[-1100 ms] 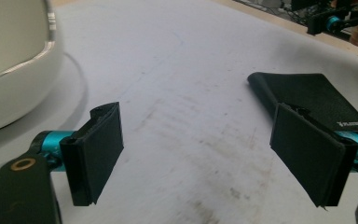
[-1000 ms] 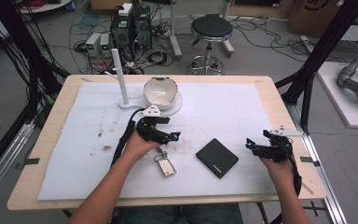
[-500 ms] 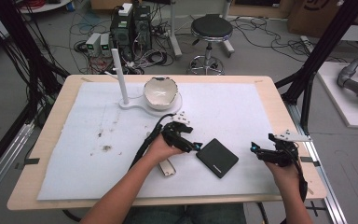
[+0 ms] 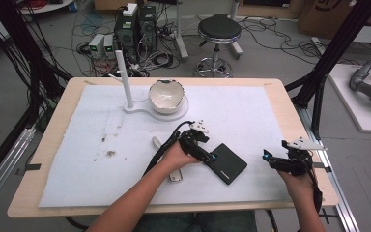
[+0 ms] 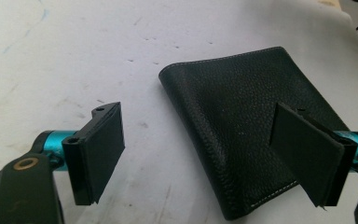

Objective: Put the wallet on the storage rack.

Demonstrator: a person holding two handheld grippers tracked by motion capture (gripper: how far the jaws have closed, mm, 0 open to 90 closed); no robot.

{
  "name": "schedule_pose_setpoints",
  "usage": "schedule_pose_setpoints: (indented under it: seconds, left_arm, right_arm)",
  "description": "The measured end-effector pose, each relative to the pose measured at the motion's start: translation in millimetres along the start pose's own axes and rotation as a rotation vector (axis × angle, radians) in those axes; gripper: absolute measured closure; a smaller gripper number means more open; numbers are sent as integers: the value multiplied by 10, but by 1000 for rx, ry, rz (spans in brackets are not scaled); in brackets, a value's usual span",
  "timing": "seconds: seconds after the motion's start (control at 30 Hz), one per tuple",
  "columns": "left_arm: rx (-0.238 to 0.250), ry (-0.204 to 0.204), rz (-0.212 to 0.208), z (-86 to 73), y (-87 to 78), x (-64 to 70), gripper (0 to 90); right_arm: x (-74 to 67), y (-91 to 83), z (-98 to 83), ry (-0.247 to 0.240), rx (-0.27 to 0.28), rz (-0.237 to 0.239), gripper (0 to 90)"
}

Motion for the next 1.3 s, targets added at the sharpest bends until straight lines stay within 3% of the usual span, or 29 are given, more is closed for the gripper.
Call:
schedule_pose_setpoints:
  seconds: [0.23, 0.37, 0.5, 0.57, 0.63, 0.77, 0.97, 1.07, 1.17, 1.23, 1.3]
  left_arm:
    - [-34, -13, 20, 12, 56, -25, 204]
    - [-98, 10, 40, 17, 102, -19, 226]
    - [-131, 3, 16, 22, 119, -3, 292]
    - [-138, 4, -26, 26, 113, 21, 415]
    - [-160, 13, -34, 47, 120, 50, 494]
    - [-222, -6, -36, 89, 141, 49, 509]
    - [-218, -45, -70, 84, 144, 46, 585]
    - [-223, -111, -80, 86, 140, 45, 640]
    - [-219, -135, -86, 100, 127, 35, 714]
    - [-215, -142, -78, 116, 121, 39, 760]
    - [-214, -121, -71, 133, 115, 52, 787]
  right_arm:
    - [32, -68, -50, 13, -4, -14, 177]
    - [56, -96, -75, 16, -4, -21, 177]
    - [67, -116, -92, 16, -5, -28, 177]
    - [70, -126, -97, 21, -7, -28, 177]
    - [77, -131, -94, 24, -4, -30, 177]
    - [69, -141, -72, 23, 5, -29, 177]
    - [49, -121, -31, 25, 14, -19, 177]
    - [32, -95, -4, 18, 19, -12, 177]
    - [8, -72, 24, 11, 20, -6, 177]
    - [1, -59, 42, 5, 25, -3, 177]
    - [-7, -48, 56, 4, 27, 0, 177]
Point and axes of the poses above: each handheld gripper's, and its own axes: y roughly forward along the jaws, z roughly out of its top, x roughly to its right, the point moved 5 cm from there along y, roughly forward along the jaws
